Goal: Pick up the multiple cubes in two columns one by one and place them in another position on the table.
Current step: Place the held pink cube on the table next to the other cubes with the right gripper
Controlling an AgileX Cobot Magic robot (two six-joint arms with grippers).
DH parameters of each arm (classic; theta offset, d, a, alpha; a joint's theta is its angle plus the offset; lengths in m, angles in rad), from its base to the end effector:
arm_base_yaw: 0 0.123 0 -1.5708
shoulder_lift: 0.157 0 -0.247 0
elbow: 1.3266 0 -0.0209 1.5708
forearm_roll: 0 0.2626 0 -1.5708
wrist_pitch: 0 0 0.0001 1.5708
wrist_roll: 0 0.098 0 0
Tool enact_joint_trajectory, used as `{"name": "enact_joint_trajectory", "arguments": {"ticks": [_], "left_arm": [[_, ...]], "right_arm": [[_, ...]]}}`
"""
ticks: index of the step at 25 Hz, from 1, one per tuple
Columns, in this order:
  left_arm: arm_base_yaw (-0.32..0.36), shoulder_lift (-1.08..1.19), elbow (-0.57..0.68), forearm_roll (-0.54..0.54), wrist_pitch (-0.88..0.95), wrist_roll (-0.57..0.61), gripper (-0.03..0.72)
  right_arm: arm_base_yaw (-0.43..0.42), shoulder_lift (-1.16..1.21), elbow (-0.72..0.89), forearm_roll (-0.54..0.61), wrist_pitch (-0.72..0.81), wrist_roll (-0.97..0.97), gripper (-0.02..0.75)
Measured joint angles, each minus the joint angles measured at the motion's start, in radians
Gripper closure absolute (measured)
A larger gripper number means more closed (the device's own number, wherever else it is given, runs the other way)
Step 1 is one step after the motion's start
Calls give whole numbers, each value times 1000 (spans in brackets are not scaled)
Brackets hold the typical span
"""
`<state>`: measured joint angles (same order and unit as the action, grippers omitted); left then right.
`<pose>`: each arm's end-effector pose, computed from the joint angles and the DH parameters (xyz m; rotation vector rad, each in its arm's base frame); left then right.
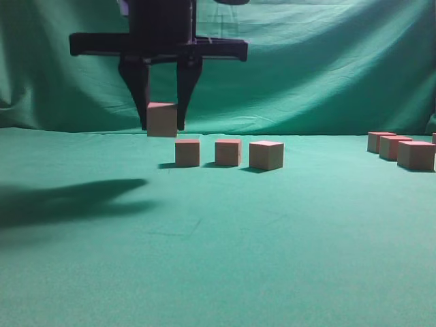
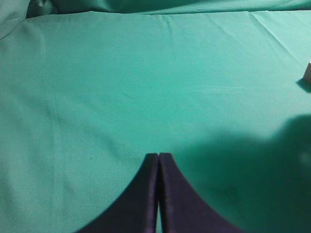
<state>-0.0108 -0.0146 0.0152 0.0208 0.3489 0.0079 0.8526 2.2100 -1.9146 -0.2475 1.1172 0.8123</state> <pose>0.1099 -0.0005 0.1761 0.0301 1.8328 0.0182 0.3203 0.3337 0.1695 -0.1705 2.7984 0.0320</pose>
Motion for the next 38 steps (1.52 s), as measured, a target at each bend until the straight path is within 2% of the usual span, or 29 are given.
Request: {"name": "enact_joint_trajectory", "arguments": {"ticks": [4, 8, 11, 38], "left_arm": [[0, 0, 0, 0, 0, 0, 688], [0, 0, 0, 0, 0, 0, 688], [0, 0, 0, 0, 0, 0, 688], [0, 0, 0, 0, 0, 0, 688]], "right_arm": [[-2, 78, -129, 27, 92, -1, 479], [-15, 163, -255, 77, 112, -20, 479], [-22, 172, -286, 97, 114, -22, 479], [-59, 180, -255, 121, 120, -81, 479]]}}
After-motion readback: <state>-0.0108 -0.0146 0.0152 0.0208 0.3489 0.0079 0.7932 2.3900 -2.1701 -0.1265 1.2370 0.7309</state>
